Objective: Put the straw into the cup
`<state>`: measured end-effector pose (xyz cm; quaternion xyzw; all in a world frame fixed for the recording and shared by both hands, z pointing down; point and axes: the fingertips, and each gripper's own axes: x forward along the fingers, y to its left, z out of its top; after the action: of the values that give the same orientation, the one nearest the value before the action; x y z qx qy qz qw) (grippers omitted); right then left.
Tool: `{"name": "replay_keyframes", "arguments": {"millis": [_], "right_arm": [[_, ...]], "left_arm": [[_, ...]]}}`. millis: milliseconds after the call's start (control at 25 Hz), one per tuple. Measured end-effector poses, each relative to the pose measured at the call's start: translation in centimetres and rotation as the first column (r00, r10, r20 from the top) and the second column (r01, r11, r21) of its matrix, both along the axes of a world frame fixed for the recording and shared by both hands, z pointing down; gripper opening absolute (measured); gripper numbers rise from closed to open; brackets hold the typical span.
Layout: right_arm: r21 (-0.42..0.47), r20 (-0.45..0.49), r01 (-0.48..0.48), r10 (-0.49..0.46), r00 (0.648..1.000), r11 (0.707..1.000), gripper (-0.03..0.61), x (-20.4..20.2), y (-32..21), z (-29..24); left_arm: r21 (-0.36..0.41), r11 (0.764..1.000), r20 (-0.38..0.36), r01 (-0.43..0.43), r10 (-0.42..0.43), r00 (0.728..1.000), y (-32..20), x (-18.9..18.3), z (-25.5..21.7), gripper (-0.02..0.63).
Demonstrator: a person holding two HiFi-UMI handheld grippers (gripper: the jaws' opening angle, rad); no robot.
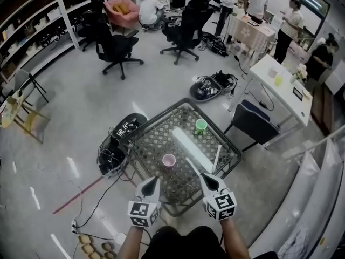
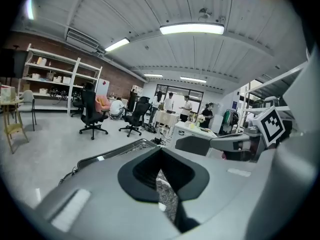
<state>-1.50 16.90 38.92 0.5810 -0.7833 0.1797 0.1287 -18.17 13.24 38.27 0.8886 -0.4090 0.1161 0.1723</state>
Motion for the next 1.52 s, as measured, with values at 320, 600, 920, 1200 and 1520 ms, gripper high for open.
{"name": "replay_keyframes", "arguments": {"millis": [320,600,920,1200,1520], "right_arm": [[-0.069,-0.014,-0.040,0.039,0.999,0.997,0.002,-0.2,-4.4,3.5],[-0.141,-0.010,-0.046,0.045,0.999,0.989,0.003,1.3,-7.3,8.0],[-0.245,0.000,0.035,-0.036,0.999,0.969,0.002,1.9,-8.9,15.2],[-0.317,0.006,0.114,-0.118,0.993,0.942,0.003,2.6,-8.7,20.7],[-0.351,0.033,0.146,-0.144,0.989,0.925,0.002,3.8,-9.2,24.9]], "left_arm": [[-0.066,0.998,-0.003,-0.005,0.005,1.000,-3.5,-1.5,3.9,0.006],[-0.126,0.992,0.002,-0.005,0.006,1.000,-5.9,-0.8,7.8,0.006],[-0.227,0.974,0.021,0.013,-0.008,1.000,-6.7,2.0,14.0,0.006],[-0.279,0.960,0.032,0.028,-0.020,0.999,-7.1,5.5,18.5,0.006],[-0.320,0.947,0.038,0.028,-0.016,0.999,-6.8,8.0,22.7,0.006]]}}
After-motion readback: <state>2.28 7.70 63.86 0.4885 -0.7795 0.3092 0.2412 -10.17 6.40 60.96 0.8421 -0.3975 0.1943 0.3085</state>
